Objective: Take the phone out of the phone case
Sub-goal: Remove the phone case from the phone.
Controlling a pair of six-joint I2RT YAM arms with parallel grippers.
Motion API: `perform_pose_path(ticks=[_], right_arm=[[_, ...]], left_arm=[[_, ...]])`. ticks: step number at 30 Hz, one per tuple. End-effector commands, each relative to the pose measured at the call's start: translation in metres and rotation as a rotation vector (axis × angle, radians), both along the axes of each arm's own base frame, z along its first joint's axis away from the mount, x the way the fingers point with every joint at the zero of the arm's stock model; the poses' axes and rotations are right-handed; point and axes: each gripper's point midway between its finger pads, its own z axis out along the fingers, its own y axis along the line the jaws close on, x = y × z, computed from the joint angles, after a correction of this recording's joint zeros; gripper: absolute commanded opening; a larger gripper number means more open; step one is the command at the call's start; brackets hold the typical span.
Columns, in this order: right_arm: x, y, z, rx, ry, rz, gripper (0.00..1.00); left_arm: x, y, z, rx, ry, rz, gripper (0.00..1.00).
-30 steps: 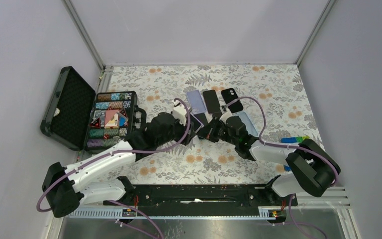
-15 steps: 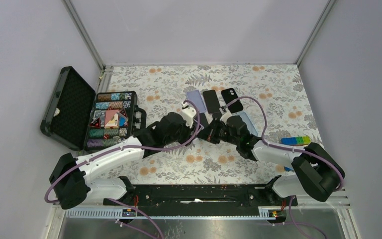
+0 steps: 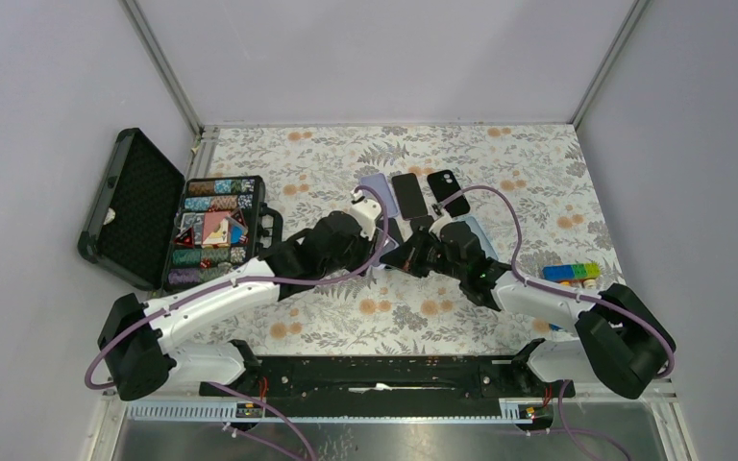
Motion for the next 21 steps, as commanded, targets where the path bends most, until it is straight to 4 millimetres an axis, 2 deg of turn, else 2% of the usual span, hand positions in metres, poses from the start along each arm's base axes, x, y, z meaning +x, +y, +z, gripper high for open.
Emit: perform_pose_path(ticks=[1,7,18,21], right_arm=[[-0.006,0.010,0.051,0.101,-0.059,0.052,0.00],[-0.009,0.011,0.052,0.097,-0.038,0.068,0.00],[-0.015,0.013,0.055,0.100,-0.033,0.103,0.00],[-0.015,0.013,0.056,0.102,-0.038,0.105,0.00]], left_arm=[[0.034,0.026,0.016,0.052,-0.104,0.184,0.21],[0.035,0.020,0.008,0.086,-0.074,0.178,0.27],[0.040,0.010,-0.001,0.163,-0.073,0.152,0.28],[0.040,0.008,-0.001,0.170,-0.076,0.139,0.24]])
